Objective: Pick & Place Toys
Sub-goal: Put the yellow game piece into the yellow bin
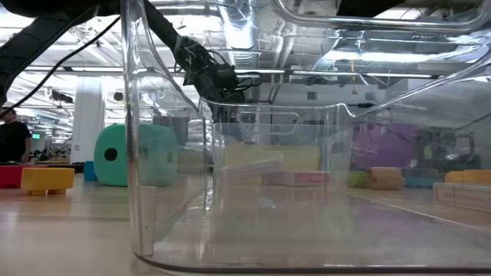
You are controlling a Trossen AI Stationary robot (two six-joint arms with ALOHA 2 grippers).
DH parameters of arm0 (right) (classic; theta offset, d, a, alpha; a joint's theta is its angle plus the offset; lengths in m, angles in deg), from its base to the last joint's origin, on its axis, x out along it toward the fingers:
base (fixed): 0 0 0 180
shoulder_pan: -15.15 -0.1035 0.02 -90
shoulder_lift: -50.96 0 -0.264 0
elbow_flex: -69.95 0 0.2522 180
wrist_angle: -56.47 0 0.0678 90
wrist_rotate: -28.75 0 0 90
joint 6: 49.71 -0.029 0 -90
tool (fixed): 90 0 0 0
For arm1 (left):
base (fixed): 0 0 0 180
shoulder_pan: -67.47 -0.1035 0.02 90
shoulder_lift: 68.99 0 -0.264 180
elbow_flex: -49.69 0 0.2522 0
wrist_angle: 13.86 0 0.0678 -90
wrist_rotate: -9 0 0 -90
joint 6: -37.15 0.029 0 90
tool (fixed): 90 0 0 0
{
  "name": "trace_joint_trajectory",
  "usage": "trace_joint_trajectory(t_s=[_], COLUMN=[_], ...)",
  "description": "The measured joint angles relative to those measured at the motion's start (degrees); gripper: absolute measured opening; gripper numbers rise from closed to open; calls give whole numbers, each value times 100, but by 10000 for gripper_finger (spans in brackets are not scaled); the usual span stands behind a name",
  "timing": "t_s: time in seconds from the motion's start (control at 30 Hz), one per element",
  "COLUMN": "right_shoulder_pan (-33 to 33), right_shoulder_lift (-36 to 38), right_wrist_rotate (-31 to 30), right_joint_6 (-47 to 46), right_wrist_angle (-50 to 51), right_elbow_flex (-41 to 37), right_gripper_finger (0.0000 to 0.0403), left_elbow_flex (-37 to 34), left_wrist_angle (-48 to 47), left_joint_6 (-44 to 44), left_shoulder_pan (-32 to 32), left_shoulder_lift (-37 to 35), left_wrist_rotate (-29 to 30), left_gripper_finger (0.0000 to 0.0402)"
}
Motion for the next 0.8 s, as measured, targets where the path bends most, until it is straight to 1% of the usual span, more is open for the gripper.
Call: trace_joint_trajectory(t_s=[0.2, 0.53, 0.8], right_shoulder_pan=[0, 0, -1], right_shoulder_lift=[0, 0, 0], right_wrist_rotate=[-1, 0, 1], right_joint_6=[0, 0, 0], right_wrist_angle=[0, 0, 0], right_elbow_flex=[0, 0, 0], right_gripper_finger=[173, 173, 173], left_elbow_flex=[0, 0, 2], left_wrist_angle=[-2, -7, -11], left_joint_6=[1, 128, 153], left_shoulder_pan=[37, 149, 188], left_shoulder_lift=[0, 0, 2], left_wrist_rotate=[0, -2, -2], left_gripper_finger=[183, 208, 211])
